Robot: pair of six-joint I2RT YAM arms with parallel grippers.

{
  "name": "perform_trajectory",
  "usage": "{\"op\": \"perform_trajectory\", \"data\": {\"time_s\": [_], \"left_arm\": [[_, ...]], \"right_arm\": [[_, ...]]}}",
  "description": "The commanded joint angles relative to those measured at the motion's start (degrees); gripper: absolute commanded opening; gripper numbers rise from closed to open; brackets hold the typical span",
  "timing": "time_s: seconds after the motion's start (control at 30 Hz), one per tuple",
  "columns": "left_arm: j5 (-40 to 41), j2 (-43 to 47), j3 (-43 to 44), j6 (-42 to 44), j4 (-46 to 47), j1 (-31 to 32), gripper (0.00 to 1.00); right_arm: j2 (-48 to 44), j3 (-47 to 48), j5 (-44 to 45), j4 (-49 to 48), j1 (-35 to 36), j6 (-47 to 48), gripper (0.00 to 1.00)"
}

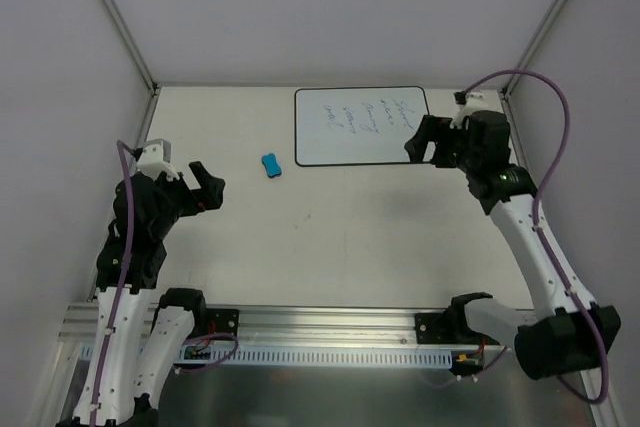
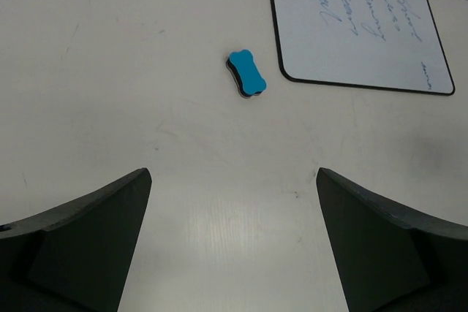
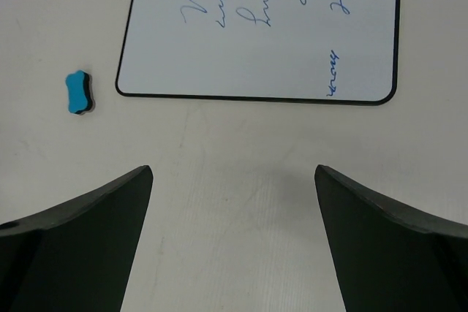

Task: Erase the whiteboard

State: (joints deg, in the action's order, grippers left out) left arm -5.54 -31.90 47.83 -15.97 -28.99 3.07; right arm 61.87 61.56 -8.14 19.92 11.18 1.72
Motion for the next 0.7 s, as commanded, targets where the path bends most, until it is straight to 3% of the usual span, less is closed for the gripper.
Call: {"op": "perform_trajectory", "data": {"time_s": [0.0, 0.27, 0.5, 0.67], "left_arm": [[-0.6, -1.1, -2.8, -1.7, 3.8, 0.5, 0.99], [1.1, -1.8, -5.7, -1.3, 4.6, 0.5, 0.99], [1.5, -1.3, -6.1, -1.3, 4.5, 0.4, 0.99], [1.6, -1.1, -6.3, -1.1, 4.6, 0.4, 0.99]], "right_arm": [[8.5, 1.4, 5.5, -9.1, 3.7, 2.0, 0.99], [36.2, 13.7, 17.8, -11.8, 11.6, 5.5, 0.96], [49.3, 22.5, 22.3, -10.5, 16.2, 3.7, 0.8], [54.1, 26.1, 22.5, -9.3, 16.9, 2.2, 0.76]]}}
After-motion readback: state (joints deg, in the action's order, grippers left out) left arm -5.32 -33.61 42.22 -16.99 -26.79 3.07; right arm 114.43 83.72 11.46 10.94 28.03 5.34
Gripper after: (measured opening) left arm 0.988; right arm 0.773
